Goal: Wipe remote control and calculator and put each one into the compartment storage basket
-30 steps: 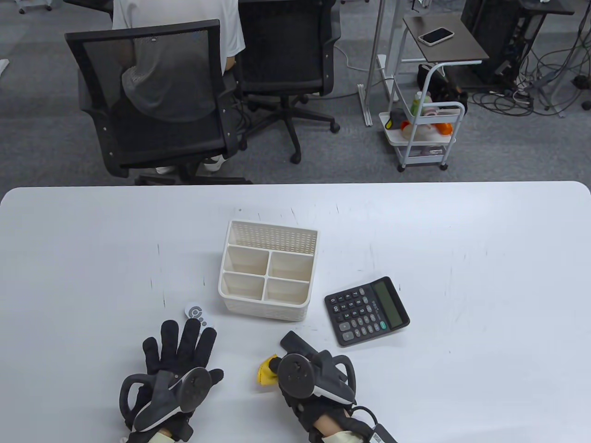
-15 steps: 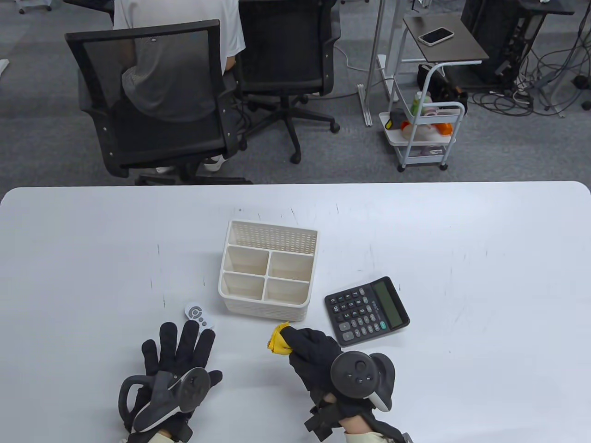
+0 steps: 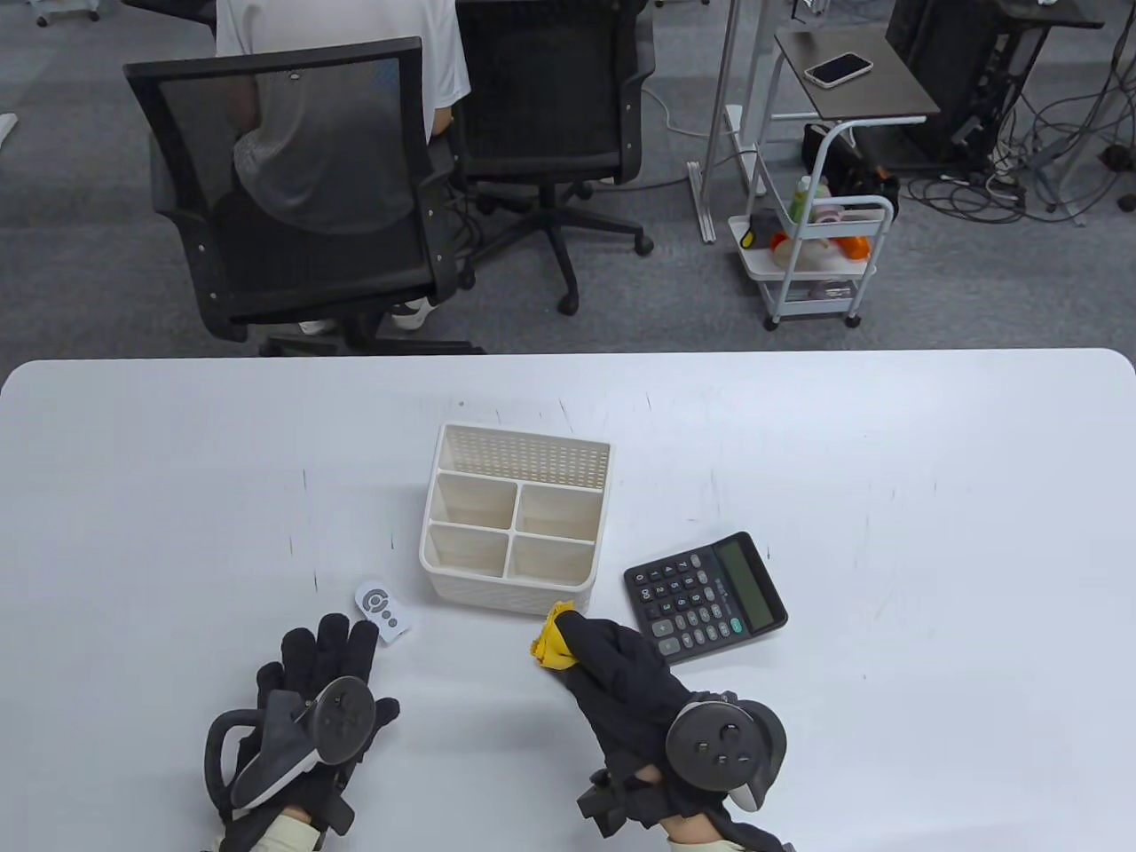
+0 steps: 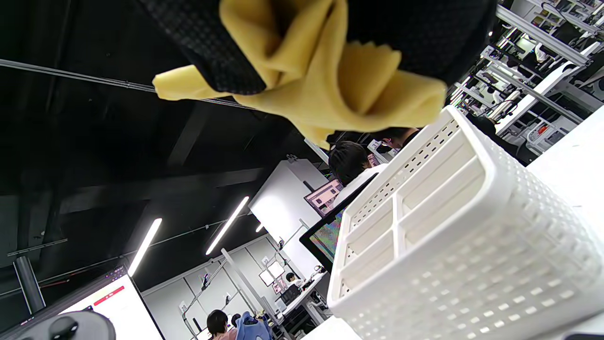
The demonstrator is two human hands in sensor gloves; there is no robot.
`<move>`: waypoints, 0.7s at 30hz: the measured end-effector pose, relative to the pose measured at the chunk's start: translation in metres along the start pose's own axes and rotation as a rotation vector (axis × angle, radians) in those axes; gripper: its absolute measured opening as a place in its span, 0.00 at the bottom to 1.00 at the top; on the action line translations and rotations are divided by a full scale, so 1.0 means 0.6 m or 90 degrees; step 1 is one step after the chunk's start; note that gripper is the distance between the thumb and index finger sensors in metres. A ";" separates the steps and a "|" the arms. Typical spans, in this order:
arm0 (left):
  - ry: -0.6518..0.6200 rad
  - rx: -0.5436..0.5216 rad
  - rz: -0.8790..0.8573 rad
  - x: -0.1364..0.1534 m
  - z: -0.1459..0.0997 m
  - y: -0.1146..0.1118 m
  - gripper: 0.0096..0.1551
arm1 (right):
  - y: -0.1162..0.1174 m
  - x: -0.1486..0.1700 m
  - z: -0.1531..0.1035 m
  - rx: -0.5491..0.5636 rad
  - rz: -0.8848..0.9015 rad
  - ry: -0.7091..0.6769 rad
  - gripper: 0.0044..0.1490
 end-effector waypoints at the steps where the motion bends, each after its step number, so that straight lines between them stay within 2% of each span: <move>1: 0.004 0.008 0.004 0.003 0.007 0.000 0.47 | 0.000 0.000 0.000 -0.001 0.001 0.000 0.29; 9: 0.072 0.122 0.035 0.017 0.078 -0.014 0.50 | 0.002 -0.002 0.001 -0.008 -0.009 -0.005 0.29; 21: 0.113 0.192 0.002 -0.002 0.164 -0.032 0.52 | 0.004 0.005 0.001 -0.017 -0.027 0.003 0.29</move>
Point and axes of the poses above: the tracker on the back of each hand, its own x axis roughly to the little-finger side, its own z axis roughly from the wrist to the fingertips, y = z × x, the point moved 5 cm from there along z, roughly from the wrist to the fingertips, and after that the axes turned 12 degrees about -z, right-handed, at the moved point
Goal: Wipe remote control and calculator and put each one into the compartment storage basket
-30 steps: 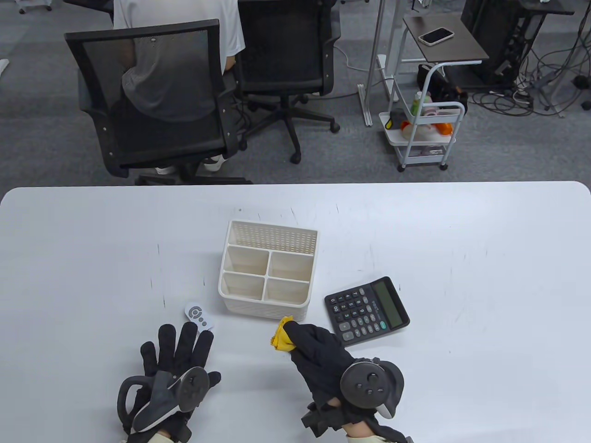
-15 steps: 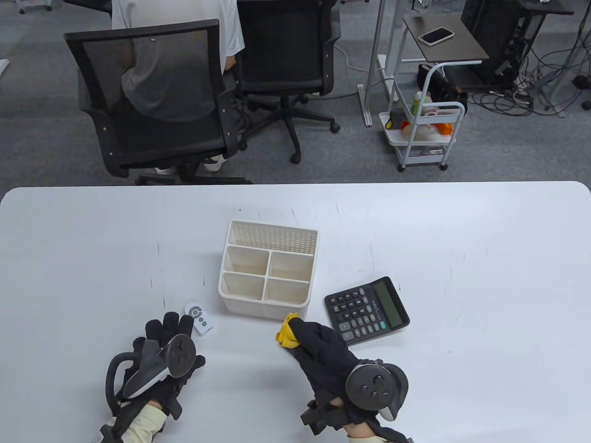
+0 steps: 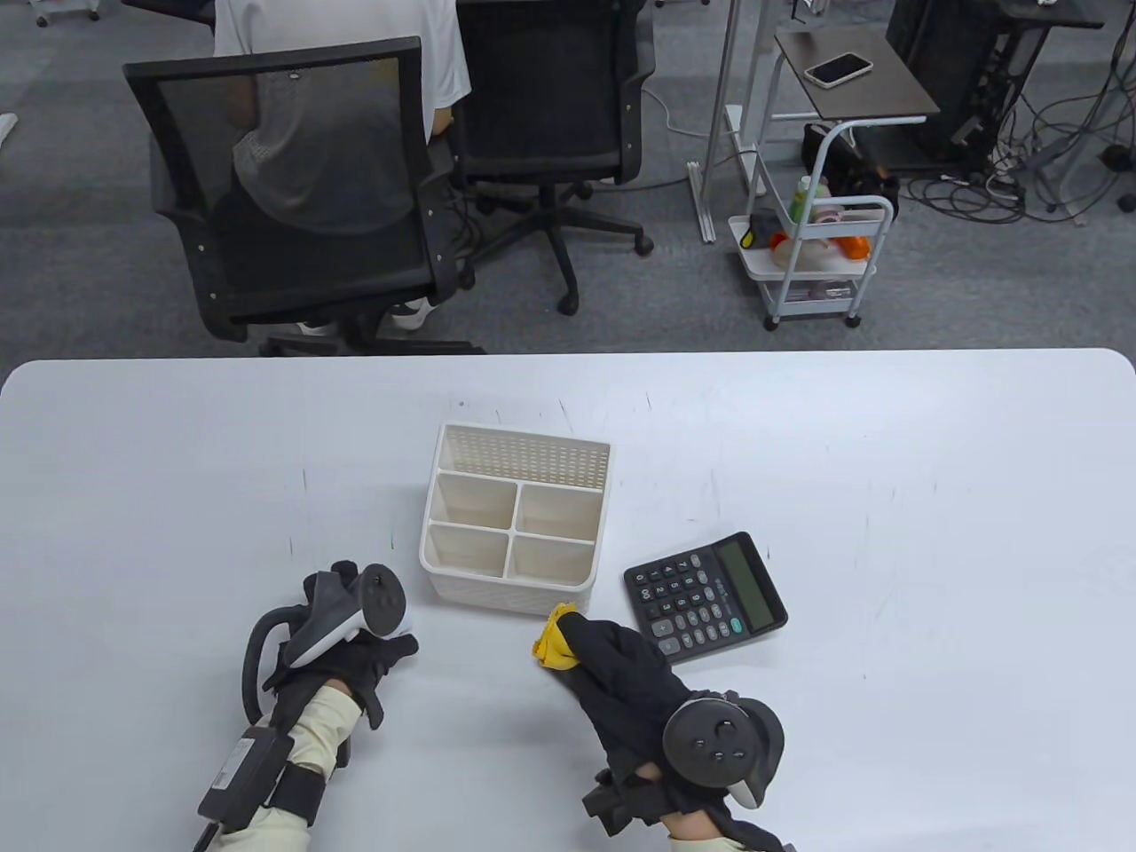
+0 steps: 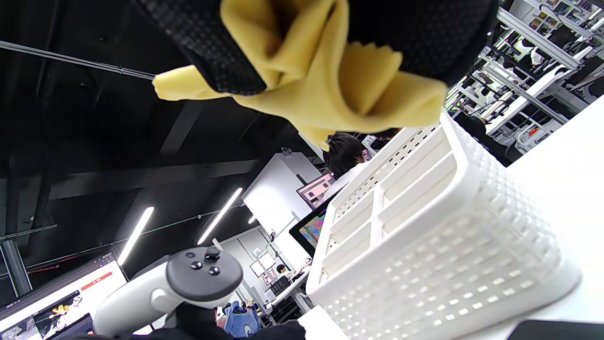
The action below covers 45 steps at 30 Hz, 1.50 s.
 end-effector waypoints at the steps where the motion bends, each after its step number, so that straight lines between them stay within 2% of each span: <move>1: 0.002 0.005 0.003 -0.002 0.006 -0.002 0.52 | -0.001 0.001 0.000 0.001 0.001 0.001 0.29; 5: 0.014 0.035 0.033 -0.009 0.027 -0.013 0.52 | -0.014 0.006 0.001 0.018 0.008 0.013 0.29; 7: 0.009 0.045 0.033 -0.012 0.034 -0.016 0.47 | -0.018 0.011 0.001 0.024 0.006 0.020 0.28; 9: -0.003 0.027 0.036 -0.020 0.036 -0.013 0.46 | -0.023 0.017 0.002 0.031 0.005 0.030 0.29; 12: -0.009 0.039 0.114 -0.034 0.035 -0.016 0.45 | -0.028 0.027 0.001 0.039 0.022 0.047 0.29; 15: -0.004 -0.011 0.194 -0.046 0.032 -0.010 0.40 | -0.031 0.035 -0.001 0.042 0.027 0.062 0.29; 16: -0.012 -0.007 0.208 -0.050 0.034 -0.014 0.40 | -0.031 0.038 -0.002 0.043 0.027 0.066 0.29; 18: 0.002 -0.006 0.208 -0.052 0.030 -0.019 0.40 | -0.033 0.041 -0.003 0.043 0.029 0.071 0.29; 24: -0.034 -0.080 0.201 -0.054 0.011 -0.002 0.35 | -0.035 0.043 -0.003 0.047 0.035 0.072 0.29; 28: -0.062 -0.132 0.167 -0.046 -0.021 0.031 0.38 | -0.033 0.043 -0.002 0.042 0.038 0.071 0.29; 32: -0.108 -0.231 0.114 -0.041 -0.075 0.083 0.38 | -0.030 0.046 0.001 0.040 0.042 0.075 0.29; 36: -0.179 -0.330 -0.059 -0.043 -0.136 0.121 0.37 | -0.024 0.049 0.005 0.038 0.042 0.078 0.28; 40: -0.235 -0.369 -0.161 -0.056 -0.180 0.130 0.37 | -0.021 0.052 0.005 0.038 0.045 0.079 0.28; 45: -0.273 -0.390 -0.203 -0.076 -0.220 0.122 0.37 | -0.024 0.052 0.004 0.048 0.060 0.079 0.29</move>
Point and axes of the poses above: the tracker on the back of each hand, its own x axis roughly to the little-finger side, its own z axis roughly from the wrist to the fingertips, y = z × x, the point moved 5 cm from there along z, roughly from the wrist to the fingertips, and after that the axes turned 12 degrees about -z, right-handed, at the moved point
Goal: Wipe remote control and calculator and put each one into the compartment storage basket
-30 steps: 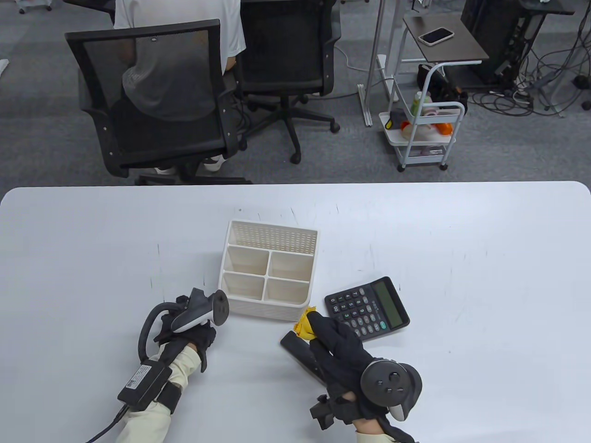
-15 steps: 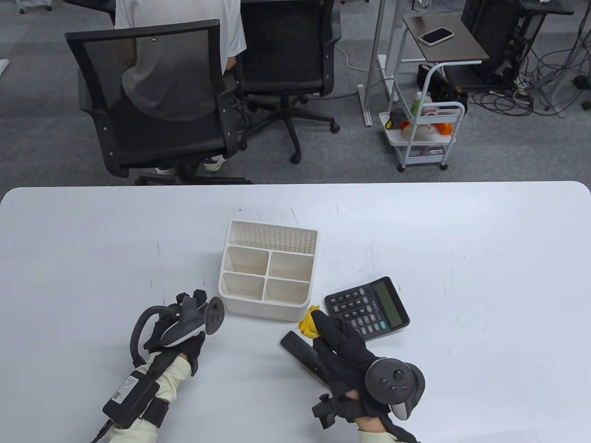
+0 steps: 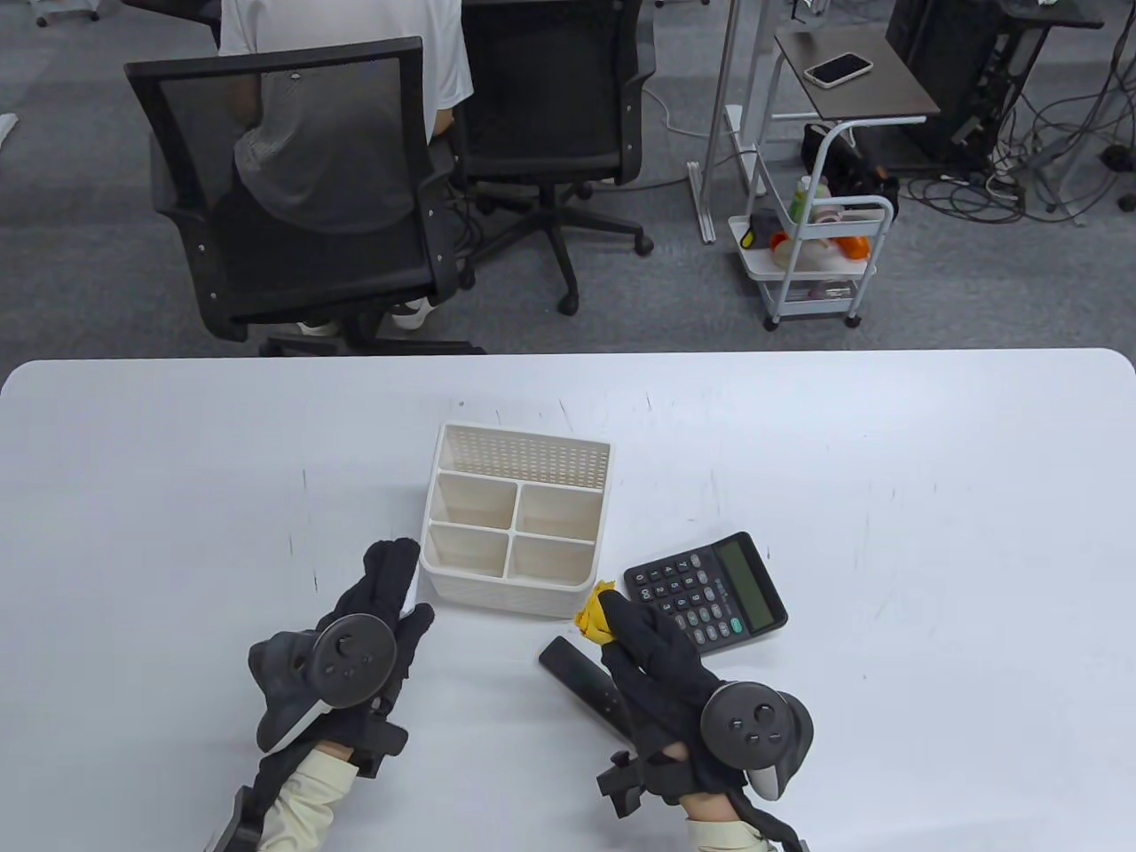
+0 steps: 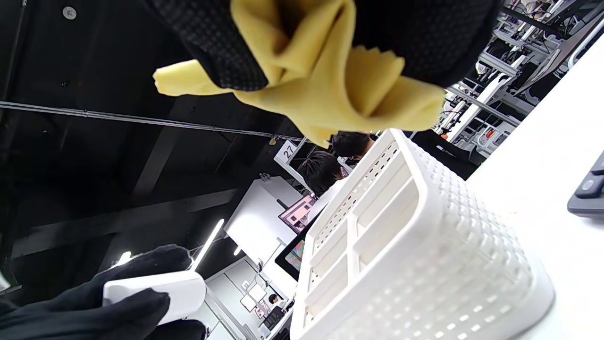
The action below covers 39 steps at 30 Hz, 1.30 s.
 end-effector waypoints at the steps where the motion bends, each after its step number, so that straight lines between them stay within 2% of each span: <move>1: -0.003 -0.001 -0.021 -0.005 -0.006 -0.002 0.37 | 0.001 0.000 0.000 0.001 0.007 0.002 0.29; 5: -0.022 0.016 -0.132 -0.012 -0.023 -0.022 0.38 | 0.003 0.001 -0.001 -0.001 0.019 0.003 0.29; 8: -0.021 0.067 -0.211 -0.004 -0.030 -0.047 0.38 | 0.007 0.000 -0.002 -0.008 0.030 0.005 0.29; 12: -0.025 0.113 -0.260 -0.002 -0.031 -0.072 0.39 | 0.016 -0.009 0.000 -0.018 0.048 -0.008 0.28; 16: -0.047 0.183 -0.387 -0.011 -0.032 -0.095 0.40 | 0.033 -0.037 0.004 -0.036 0.048 -0.049 0.28; 20: -0.076 0.240 -0.461 -0.022 -0.037 -0.106 0.41 | 0.053 -0.073 0.015 -0.058 0.061 -0.103 0.27; 24: -0.064 0.257 -0.471 -0.016 -0.039 -0.108 0.42 | 0.061 -0.117 0.030 -0.038 -0.021 -0.150 0.27; 27: -0.059 0.263 -0.489 -0.009 -0.040 -0.111 0.42 | 0.072 -0.130 0.037 -0.037 -0.064 -0.159 0.26; 31: -0.043 0.269 -0.542 -0.002 -0.040 -0.114 0.43 | 0.103 -0.129 0.027 -0.083 -0.025 -0.180 0.26; 33: -0.029 0.251 -0.559 0.005 -0.039 -0.112 0.44 | 0.115 -0.125 0.014 -0.096 -0.022 -0.196 0.27; 39: 0.001 0.227 -0.558 0.022 -0.041 -0.106 0.47 | 0.107 -0.107 0.000 -0.094 -0.001 -0.172 0.27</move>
Point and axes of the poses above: the tracker on the back of each hand, its own x axis roughly to the little-finger side, its own z axis roughly from the wrist to the fingertips, y = z × x, the point moved 5 cm from there along z, roughly from the wrist to the fingertips, and after that the axes turned 12 degrees about -z, right-handed, at the moved point
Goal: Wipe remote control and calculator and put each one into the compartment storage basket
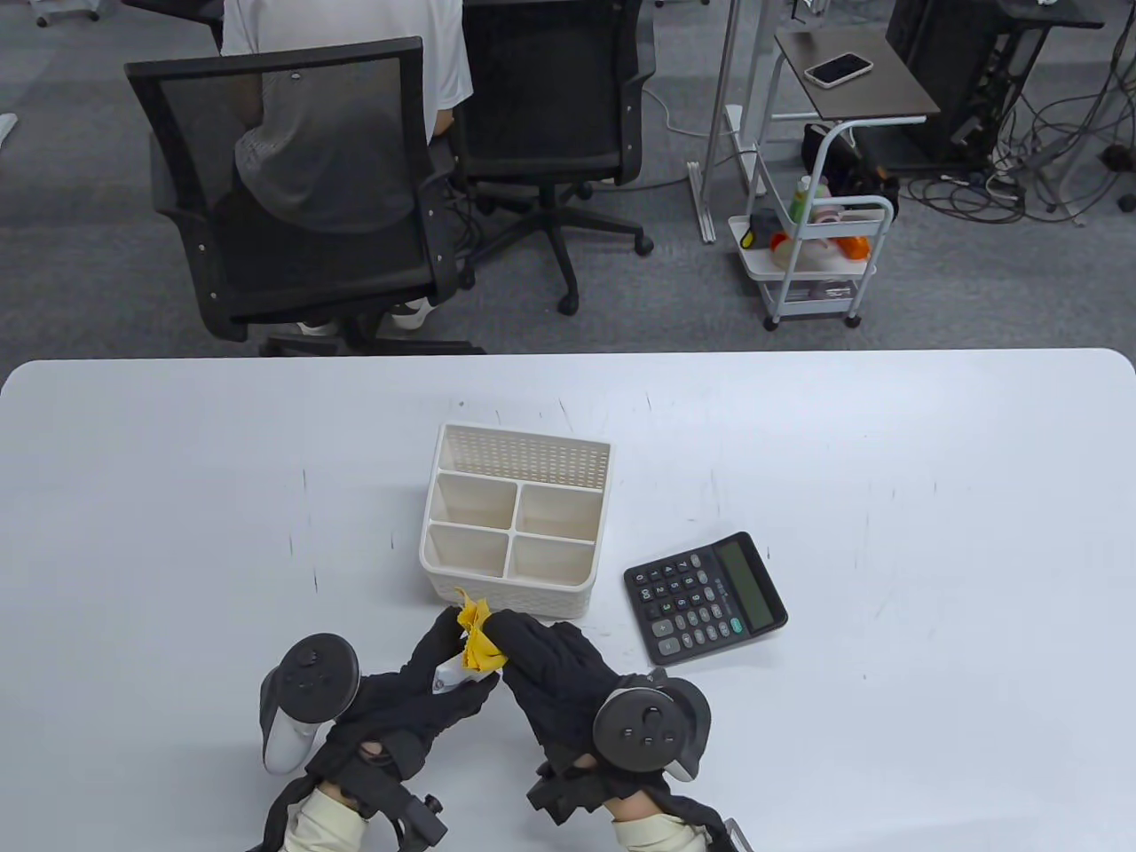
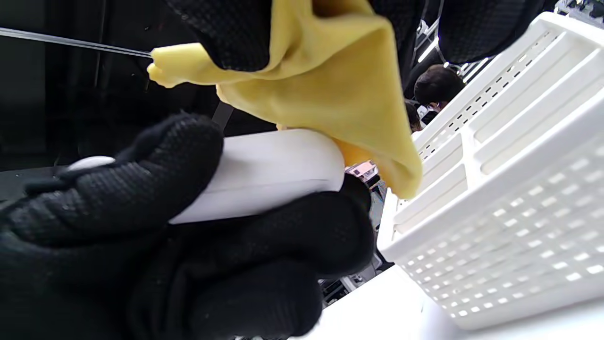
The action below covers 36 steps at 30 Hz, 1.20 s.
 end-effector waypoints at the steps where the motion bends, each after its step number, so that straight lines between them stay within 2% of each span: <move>1: 0.000 0.009 -0.002 0.000 0.000 -0.002 0.47 | 0.000 -0.001 -0.004 -0.005 0.007 -0.009 0.27; 5: 0.006 0.033 -0.021 0.001 0.001 -0.012 0.47 | 0.010 -0.018 -0.013 -0.033 0.043 -0.057 0.27; 8: 0.005 0.060 0.010 -0.002 0.003 -0.022 0.48 | 0.018 -0.034 -0.012 -0.048 0.058 -0.082 0.28; 10: 0.002 0.066 0.027 -0.005 0.003 -0.026 0.48 | 0.026 -0.033 -0.011 -0.068 0.034 -0.073 0.29; 12: -0.010 0.076 0.032 -0.010 0.003 -0.028 0.48 | 0.025 -0.023 -0.011 -0.052 -0.003 -0.049 0.29; 19: -0.008 0.020 -0.039 -0.008 -0.001 -0.010 0.48 | 0.010 -0.013 -0.019 -0.020 -0.040 -0.029 0.28; 21: -0.004 0.038 -0.050 -0.007 -0.002 -0.012 0.48 | 0.008 -0.011 -0.017 -0.008 -0.013 -0.011 0.28; 23: 0.024 0.089 -0.026 -0.003 -0.002 -0.024 0.48 | 0.006 -0.004 -0.018 0.006 0.000 0.018 0.28; 25: 0.042 0.138 0.012 0.000 -0.001 -0.037 0.48 | 0.001 0.002 -0.018 0.016 -0.032 0.033 0.27; 29: 0.062 0.176 0.026 0.006 0.002 -0.054 0.47 | -0.005 0.005 -0.020 0.023 -0.087 0.043 0.27; 32: 0.062 0.155 0.022 0.006 0.002 -0.050 0.48 | -0.006 0.003 -0.020 0.025 -0.095 0.038 0.27; 36: 0.039 0.092 -0.040 0.004 0.001 -0.030 0.49 | 0.013 -0.021 -0.020 -0.031 -0.025 -0.033 0.27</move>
Point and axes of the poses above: the tracker on the back of each hand, its own x axis roughly to the little-finger side, its own z axis roughly from the wrist to the fingertips, y = z × x, the point moved 5 cm from there along z, roughly from the wrist to the fingertips, and after that the axes turned 12 degrees about -z, right-handed, at the moved point
